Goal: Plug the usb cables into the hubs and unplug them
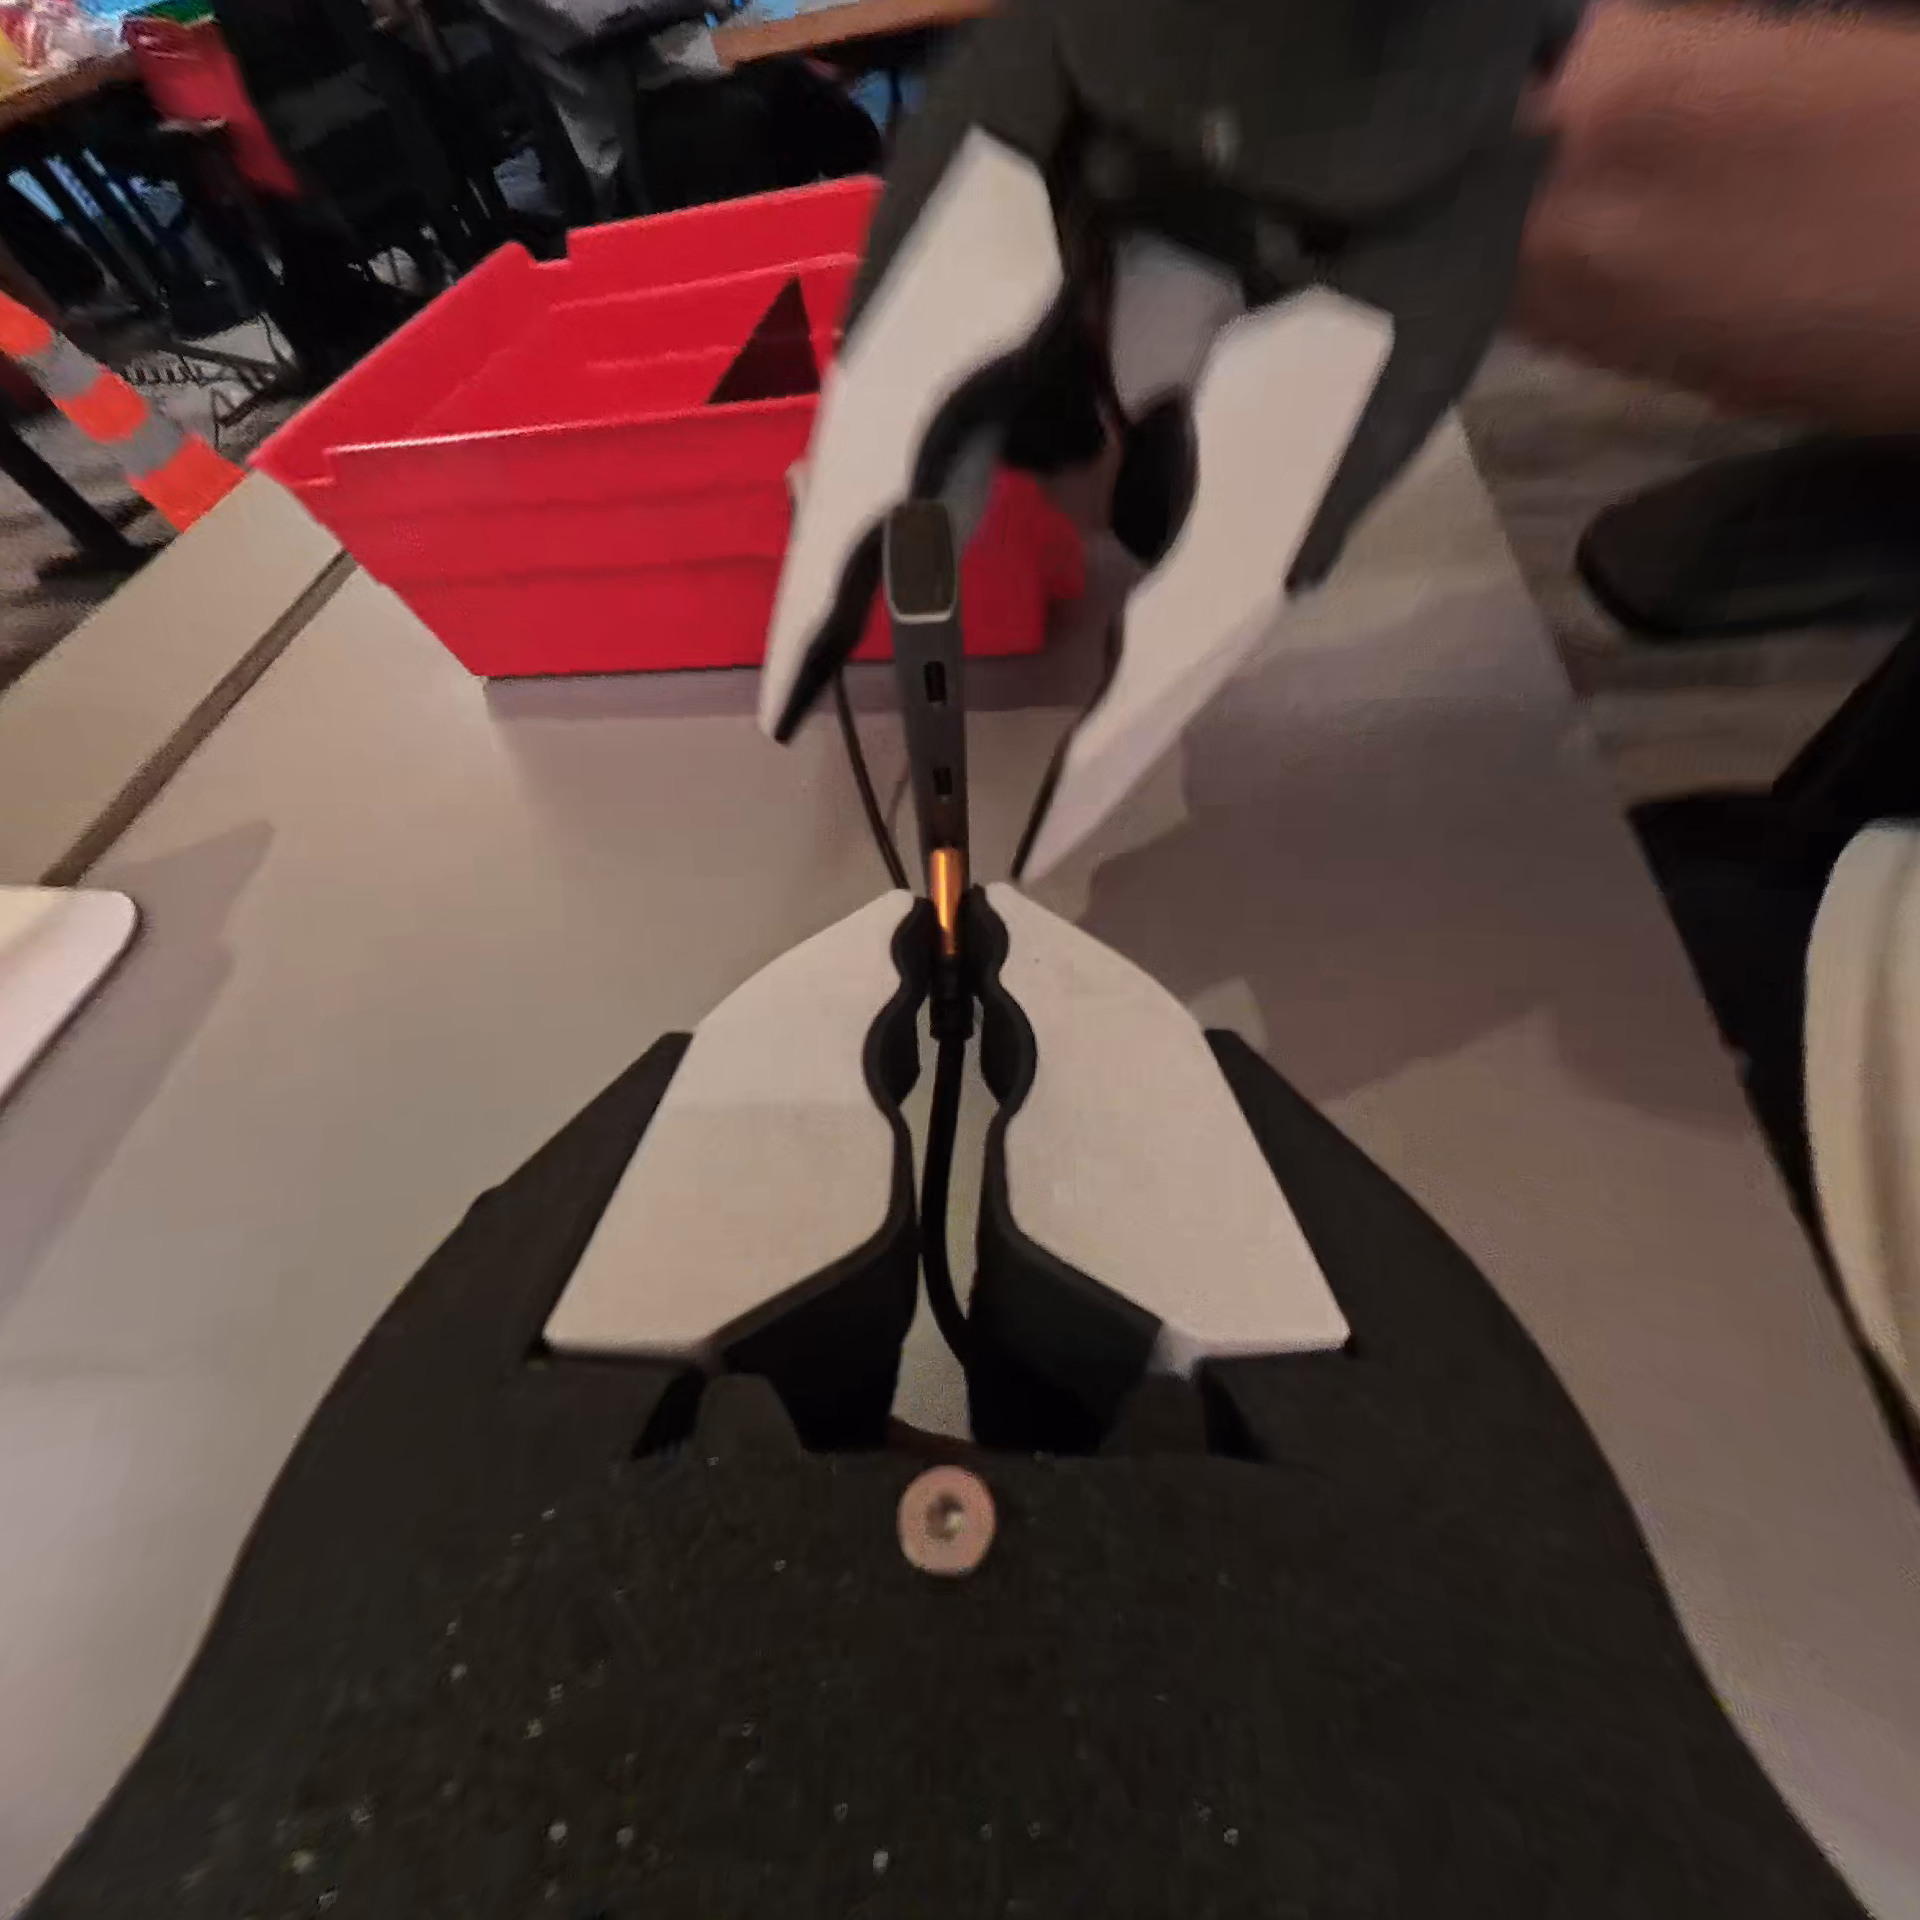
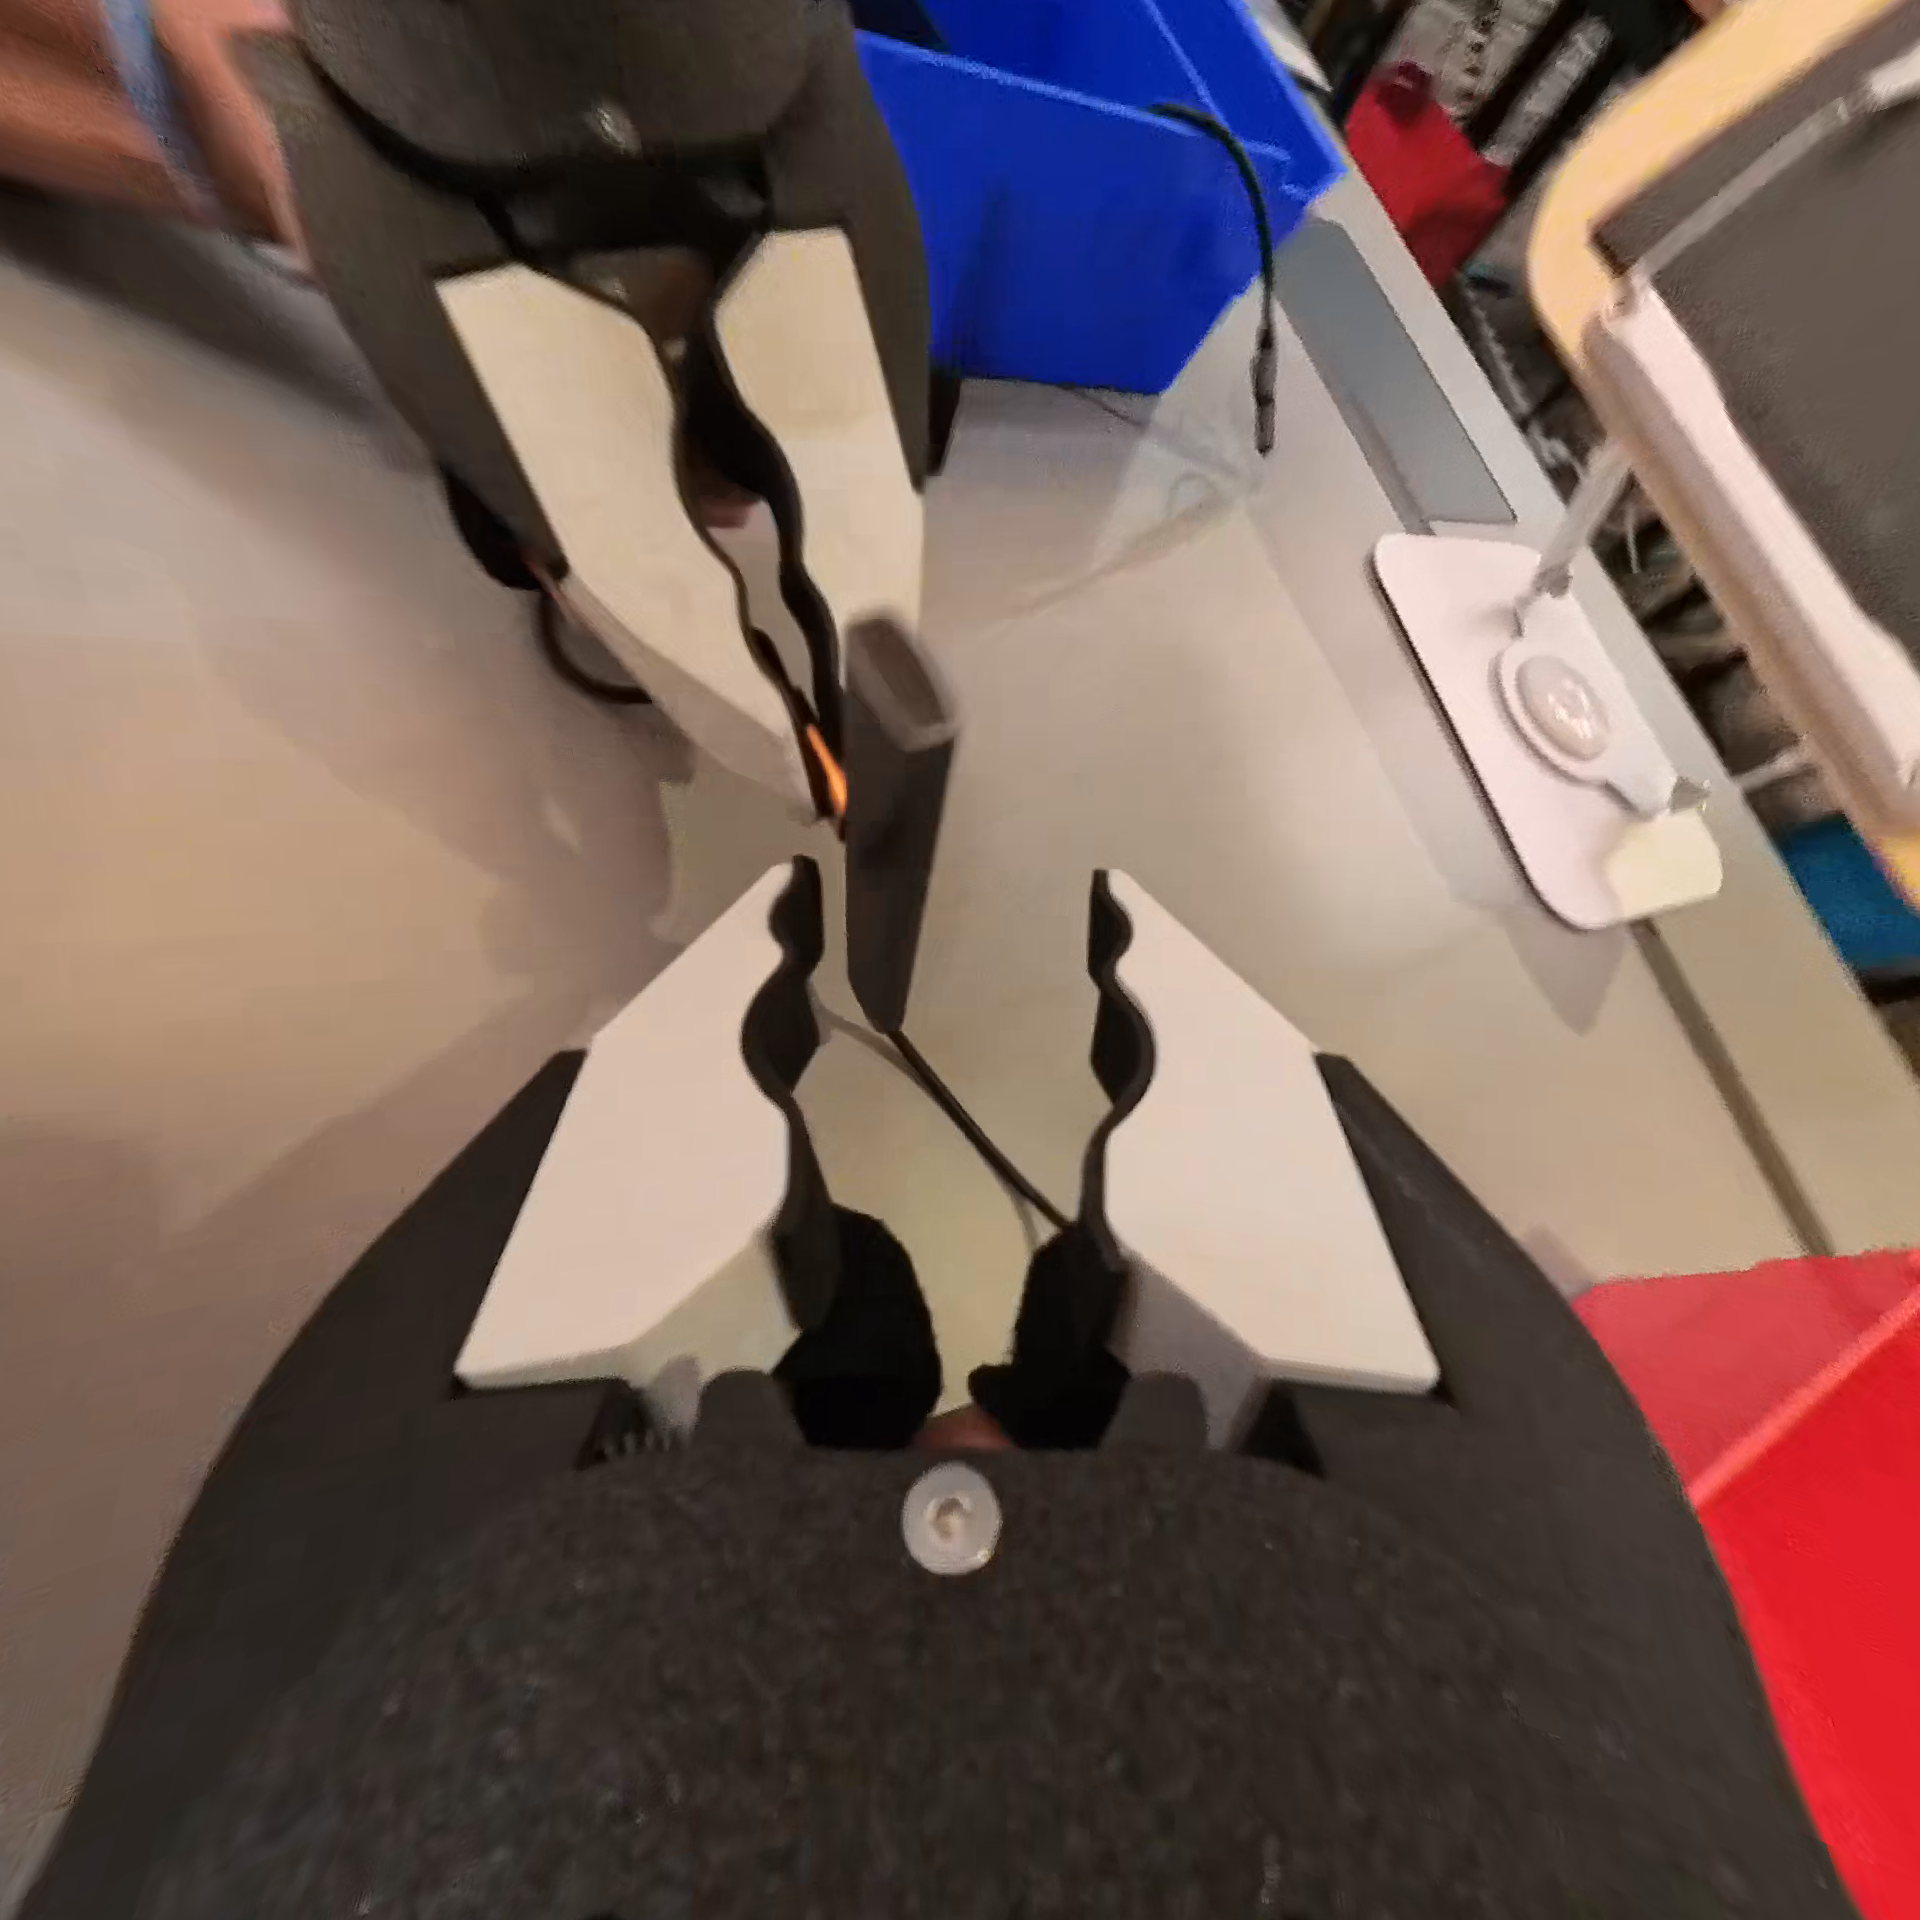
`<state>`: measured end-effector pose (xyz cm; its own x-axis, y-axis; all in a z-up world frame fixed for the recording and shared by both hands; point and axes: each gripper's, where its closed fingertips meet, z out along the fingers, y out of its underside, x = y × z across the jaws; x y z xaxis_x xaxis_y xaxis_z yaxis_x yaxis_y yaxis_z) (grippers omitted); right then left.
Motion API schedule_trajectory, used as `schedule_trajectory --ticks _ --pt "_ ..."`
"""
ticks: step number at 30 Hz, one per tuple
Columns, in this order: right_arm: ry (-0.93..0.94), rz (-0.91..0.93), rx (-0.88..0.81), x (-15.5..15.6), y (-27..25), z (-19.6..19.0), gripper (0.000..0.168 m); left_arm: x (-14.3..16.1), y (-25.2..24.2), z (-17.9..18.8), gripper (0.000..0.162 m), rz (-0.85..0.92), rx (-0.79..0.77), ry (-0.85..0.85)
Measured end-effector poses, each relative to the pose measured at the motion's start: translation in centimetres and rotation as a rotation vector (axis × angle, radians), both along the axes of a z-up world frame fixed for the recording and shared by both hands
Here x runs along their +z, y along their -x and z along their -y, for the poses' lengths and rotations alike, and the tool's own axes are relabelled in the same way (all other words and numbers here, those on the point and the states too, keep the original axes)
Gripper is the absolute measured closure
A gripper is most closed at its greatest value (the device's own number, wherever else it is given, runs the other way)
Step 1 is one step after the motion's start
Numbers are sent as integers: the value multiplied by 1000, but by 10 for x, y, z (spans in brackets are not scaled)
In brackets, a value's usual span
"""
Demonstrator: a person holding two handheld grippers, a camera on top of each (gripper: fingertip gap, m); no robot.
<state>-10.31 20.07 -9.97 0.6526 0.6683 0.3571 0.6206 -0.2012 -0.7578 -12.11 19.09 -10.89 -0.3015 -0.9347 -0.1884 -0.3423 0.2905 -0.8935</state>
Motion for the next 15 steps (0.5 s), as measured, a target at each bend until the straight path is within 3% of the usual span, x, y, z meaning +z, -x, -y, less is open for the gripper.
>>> schedule_trajectory --ticks 5,8,15 --pt "61 279 157 -5 15 18 127 -8 -1 12 156 -47 -16 -331" --pt "51 433 127 -17 12 13 159 -14 -6 5 156 -62 55 -515" --pt "-160 481 79 -33 5 4 159 -23 -5 -7 156 -50 139 -722"
